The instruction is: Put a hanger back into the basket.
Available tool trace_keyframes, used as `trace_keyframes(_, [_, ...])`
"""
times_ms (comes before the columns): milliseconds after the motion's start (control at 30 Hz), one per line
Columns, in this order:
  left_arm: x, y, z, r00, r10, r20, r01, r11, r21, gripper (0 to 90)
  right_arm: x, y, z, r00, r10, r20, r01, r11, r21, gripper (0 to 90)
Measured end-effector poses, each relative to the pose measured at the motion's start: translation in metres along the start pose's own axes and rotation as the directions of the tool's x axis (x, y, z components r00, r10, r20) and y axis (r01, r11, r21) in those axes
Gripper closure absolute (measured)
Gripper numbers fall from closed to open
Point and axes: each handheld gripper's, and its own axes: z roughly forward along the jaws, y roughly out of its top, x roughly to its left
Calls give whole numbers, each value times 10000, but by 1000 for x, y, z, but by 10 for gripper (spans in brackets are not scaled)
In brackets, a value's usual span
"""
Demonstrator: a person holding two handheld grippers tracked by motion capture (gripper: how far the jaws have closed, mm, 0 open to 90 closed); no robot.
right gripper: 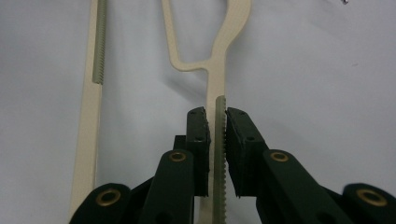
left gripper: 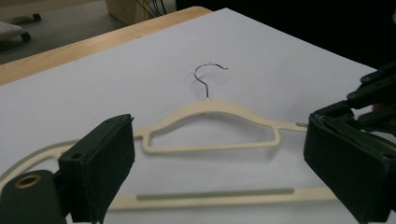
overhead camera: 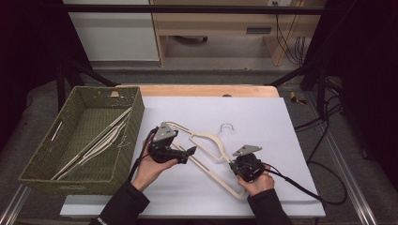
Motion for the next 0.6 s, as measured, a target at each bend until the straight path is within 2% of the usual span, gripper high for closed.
trace_keyframes(67, [1,5,14,10000,-56,27,56,9999,138,94,0,1,-3,9996,-270,40,270,9996,-40,803])
trace_keyframes(167, [3,13,40,10000,-21,-40,23,9987,505,99,2,2,-7,9992,-398,22,398,9991,-160,803])
trace_keyframes(333, [5,18,70,10000,38,-41,-34,9955,948,113,4,2,-12,9985,-551,-19,551,9982,-217,802])
trace_keyframes(433, [7,20,84,10000,31,-63,-23,9928,1198,136,4,2,-13,9975,-687,-144,682,9973,-287,802])
trace_keyframes(467, [7,21,89,10000,39,-49,-32,9917,1282,147,4,2,-13,9971,-759,-58,758,9968,-261,802])
trace_keyframes(600, [10,21,104,9998,-19,-175,46,9884,1519,186,5,1,-14,9969,-778,-137,774,9967,-259,802])
